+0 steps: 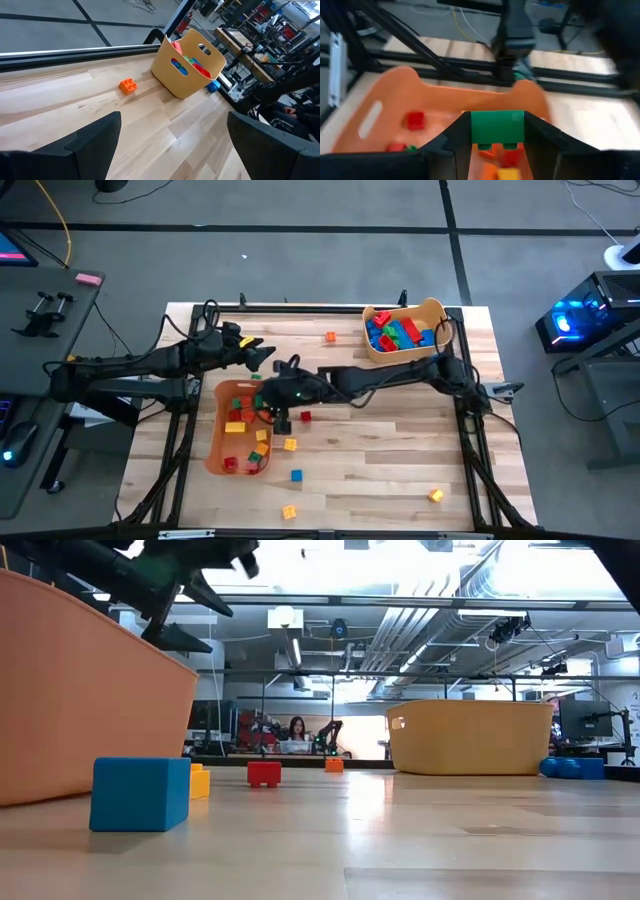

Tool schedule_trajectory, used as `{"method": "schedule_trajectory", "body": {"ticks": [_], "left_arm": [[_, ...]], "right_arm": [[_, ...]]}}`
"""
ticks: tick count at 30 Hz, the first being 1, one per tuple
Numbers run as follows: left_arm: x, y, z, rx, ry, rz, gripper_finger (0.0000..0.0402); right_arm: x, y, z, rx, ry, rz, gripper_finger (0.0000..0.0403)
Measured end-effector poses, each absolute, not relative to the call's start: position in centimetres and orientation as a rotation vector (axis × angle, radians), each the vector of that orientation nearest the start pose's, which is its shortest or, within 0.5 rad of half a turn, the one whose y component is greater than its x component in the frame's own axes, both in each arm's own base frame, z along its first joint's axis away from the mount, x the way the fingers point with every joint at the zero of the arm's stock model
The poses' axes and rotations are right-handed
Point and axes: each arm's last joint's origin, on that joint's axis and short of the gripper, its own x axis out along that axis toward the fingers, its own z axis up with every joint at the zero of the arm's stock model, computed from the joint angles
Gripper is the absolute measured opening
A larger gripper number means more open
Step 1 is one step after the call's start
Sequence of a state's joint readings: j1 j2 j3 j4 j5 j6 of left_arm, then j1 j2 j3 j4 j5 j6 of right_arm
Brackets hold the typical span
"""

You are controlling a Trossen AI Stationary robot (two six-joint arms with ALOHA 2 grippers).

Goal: Sort blocks by size
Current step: Put the green game piece into the orange bin, then put the red game piece into the orange bin

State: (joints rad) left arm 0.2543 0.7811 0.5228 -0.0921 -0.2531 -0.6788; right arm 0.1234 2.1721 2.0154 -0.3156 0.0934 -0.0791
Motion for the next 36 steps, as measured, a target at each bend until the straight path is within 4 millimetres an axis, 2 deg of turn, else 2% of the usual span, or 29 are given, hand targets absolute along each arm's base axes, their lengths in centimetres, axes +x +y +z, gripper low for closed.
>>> {"method": "schedule_trajectory", "body": {"ticks": [3, 5, 7, 10, 13, 17, 20, 23, 26, 30, 33, 36], "left_arm": [[16.7, 5.1, 25.2, -0.657, 0.171, 0.603, 0.0351], [16.7, 5.1, 25.2, -0.657, 0.170, 0.603, 0.0351], [16.7, 5.1, 25.2, -0.657, 0.172, 0.603, 0.0351], [16.7, 5.1, 25.2, -0.656, 0.171, 0.603, 0.0351], [16.7, 5.1, 25.2, -0.651, 0.172, 0.603, 0.0351], [16.7, 5.1, 25.2, -0.646, 0.173, 0.607, 0.0351], [16.7, 5.1, 25.1, -0.645, 0.175, 0.611, 0.0351], [16.7, 5.1, 25.0, -0.645, 0.186, 0.615, 0.0351], [16.7, 5.1, 25.0, -0.645, 0.189, 0.615, 0.0351], [16.7, 5.1, 25.0, -0.655, 0.190, 0.610, 0.0351], [16.7, 5.1, 25.0, -0.660, 0.194, 0.596, 0.0351], [16.7, 5.0, 25.0, -0.661, 0.195, 0.592, 0.0351]], "right_arm": [[51.5, 6.2, 27.9, -0.051, 0.455, 0.065, 0.0145], [51.9, 6.4, 26.8, -0.006, 0.471, 0.058, 0.0176], [52.0, 6.5, 26.5, 0.025, 0.476, 0.054, 0.0217], [51.7, 6.3, 27.0, 0.026, 0.491, 0.052, 0.0272], [51.4, 5.5, 28.1, 0.018, 0.535, 0.040, 0.0305], [50.4, 4.3, 30.1, -0.001, 0.586, 0.073, 0.0315], [48.9, 3.6, 30.0, -0.019, 0.738, 0.107, 0.0317], [47.4, 3.3, 29.1, -0.062, 0.920, 0.143, 0.0317], [46.5, 3.3, 27.7, -0.058, 1.020, 0.207, 0.0318], [45.1, 3.4, 24.6, -0.022, 1.109, 0.258, 0.0319], [43.2, 3.4, 22.0, 0.022, 1.147, 0.245, 0.0319], [40.3, 3.1, 20.5, 0.092, 1.146, 0.183, 0.0319]]}}
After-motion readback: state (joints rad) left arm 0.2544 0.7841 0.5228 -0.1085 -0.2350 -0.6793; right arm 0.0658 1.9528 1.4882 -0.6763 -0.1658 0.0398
